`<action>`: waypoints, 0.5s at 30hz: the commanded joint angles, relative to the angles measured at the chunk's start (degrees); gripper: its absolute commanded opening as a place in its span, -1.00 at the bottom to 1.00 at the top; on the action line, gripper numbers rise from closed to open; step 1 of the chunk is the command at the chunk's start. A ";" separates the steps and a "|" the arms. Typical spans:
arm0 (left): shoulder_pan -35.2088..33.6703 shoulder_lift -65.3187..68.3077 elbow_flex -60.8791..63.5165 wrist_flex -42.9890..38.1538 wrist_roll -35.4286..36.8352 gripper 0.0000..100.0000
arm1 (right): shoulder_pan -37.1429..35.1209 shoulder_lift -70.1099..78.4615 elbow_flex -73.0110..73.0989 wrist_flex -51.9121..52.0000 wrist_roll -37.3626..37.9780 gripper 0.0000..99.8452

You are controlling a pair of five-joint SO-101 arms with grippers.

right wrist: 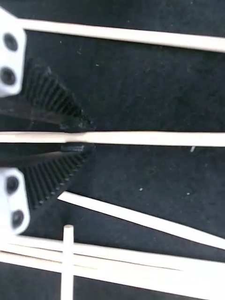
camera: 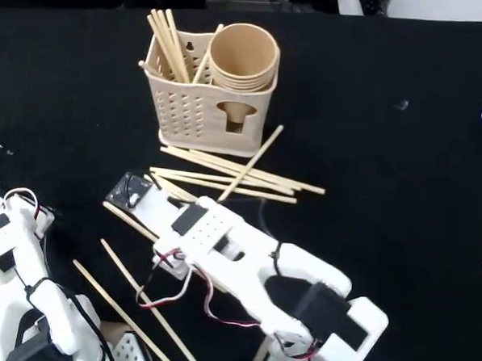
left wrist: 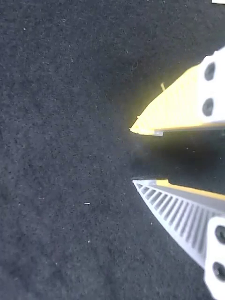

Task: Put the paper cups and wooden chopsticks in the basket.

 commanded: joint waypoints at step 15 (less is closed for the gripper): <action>-0.57 -0.70 -2.07 -0.79 0.18 -0.68 | -1.05 16.92 -18.24 1.58 0.53 -0.72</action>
